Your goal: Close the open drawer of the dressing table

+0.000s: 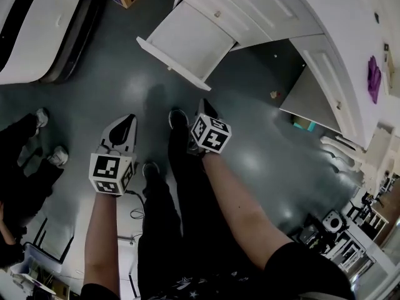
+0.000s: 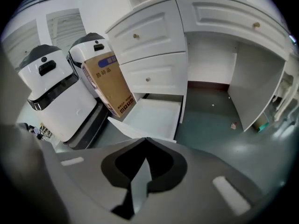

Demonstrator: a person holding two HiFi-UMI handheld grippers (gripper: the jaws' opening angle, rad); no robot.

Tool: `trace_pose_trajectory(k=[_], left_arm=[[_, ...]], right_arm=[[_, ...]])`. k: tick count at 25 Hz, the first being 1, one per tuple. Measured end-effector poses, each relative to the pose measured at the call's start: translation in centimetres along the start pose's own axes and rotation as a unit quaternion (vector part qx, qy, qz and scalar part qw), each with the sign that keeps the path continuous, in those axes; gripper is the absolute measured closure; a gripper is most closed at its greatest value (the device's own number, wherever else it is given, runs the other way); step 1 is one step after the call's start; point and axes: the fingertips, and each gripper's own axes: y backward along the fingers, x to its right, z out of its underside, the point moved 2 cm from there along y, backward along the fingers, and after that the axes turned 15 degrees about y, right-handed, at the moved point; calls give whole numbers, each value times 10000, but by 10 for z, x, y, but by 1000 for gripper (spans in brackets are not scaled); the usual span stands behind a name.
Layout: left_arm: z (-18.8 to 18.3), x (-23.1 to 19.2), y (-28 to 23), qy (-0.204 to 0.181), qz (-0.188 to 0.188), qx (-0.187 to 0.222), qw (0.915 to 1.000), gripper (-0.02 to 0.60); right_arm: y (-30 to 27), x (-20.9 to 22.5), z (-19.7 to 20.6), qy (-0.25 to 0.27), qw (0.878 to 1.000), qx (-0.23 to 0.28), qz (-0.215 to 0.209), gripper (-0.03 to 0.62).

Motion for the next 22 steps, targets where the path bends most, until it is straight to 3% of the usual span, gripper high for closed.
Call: trace_pose_trajectory(k=[7, 22], left_arm=[[33, -30, -41, 214, -82, -351, 9991, 572], [47, -60, -115, 231, -1, -668, 9975, 572]], right_arm=[[-55, 12, 28, -205, 9994, -259, 49, 591], [-141, 24, 59, -775, 9951, -550, 265, 591]])
